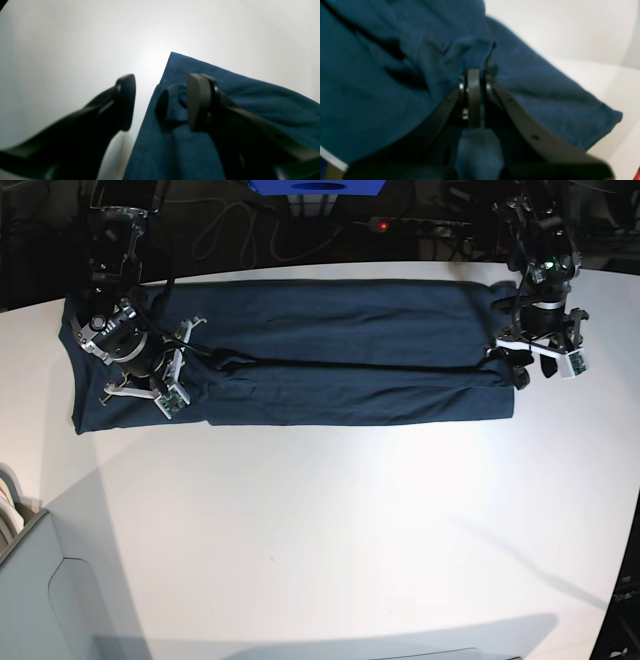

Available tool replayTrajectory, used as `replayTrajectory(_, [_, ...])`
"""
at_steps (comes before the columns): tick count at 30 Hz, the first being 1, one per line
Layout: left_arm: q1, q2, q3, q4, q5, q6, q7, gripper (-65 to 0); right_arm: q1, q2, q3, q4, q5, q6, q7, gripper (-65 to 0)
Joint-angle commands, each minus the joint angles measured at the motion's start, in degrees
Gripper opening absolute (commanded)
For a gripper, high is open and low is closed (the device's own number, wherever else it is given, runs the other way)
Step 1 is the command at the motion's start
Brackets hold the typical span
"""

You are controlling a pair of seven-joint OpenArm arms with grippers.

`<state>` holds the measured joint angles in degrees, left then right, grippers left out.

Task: Fold the T-shirt properly

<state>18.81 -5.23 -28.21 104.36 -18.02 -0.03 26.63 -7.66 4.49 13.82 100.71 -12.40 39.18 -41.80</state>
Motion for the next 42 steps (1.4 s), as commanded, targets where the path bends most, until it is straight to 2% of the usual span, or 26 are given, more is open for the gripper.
replayTrajectory(1, [-0.3, -0.4, -0.1, 0.9, -0.2, 0.0, -1.4, -33.4, 0.5, -0.1, 0.2, 1.1, 0.6, 0.8, 1.0, -64.0])
replayTrajectory(12, [0.0, -0.4, -0.1, 0.9, -0.2, 0.0, -1.4, -33.4, 0.9, -0.1, -0.1, 1.3, 0.6, 0.8, 0.4, -62.7])
replayTrajectory(16, [0.0, -0.4, -0.1, 0.9, -0.2, 0.0, -1.4, -33.5, 0.7, -0.1, 0.0, 1.3, 0.6, 0.8, 0.8, -53.5])
replayTrajectory(20, [0.1, -0.4, -0.1, 0.9, -0.2, 0.0, -1.4, -33.5, 0.6, -0.1, 0.0, 1.3, 0.6, 0.8, 0.9, -40.9])
replayTrajectory(23, [0.1, -0.4, -0.1, 0.9, -0.2, 0.0, -1.4, -33.5, 0.6, -0.1, 0.0, 1.1, 0.6, 0.8, 0.9, -36.8])
replayTrajectory(32, [0.1, -0.4, -0.1, 0.9, -0.2, 0.0, -1.4, -33.5, 1.3, -0.1, 0.0, 0.7, 0.6, 0.8, 0.9, -36.9])
replayTrajectory(40, [0.1, -0.4, -0.2, 0.9, -0.2, 0.0, -1.4, -33.5, 2.5, -0.1, -0.1, -4.0, 0.6, 0.8, 0.9, -37.0])
replayTrajectory(42, [0.1, -0.4, -0.2, 0.9, -0.2, 0.0, -1.4, -33.5, 2.5, 0.0, -0.1, -4.0, 0.6, 0.8, 0.9, -39.3])
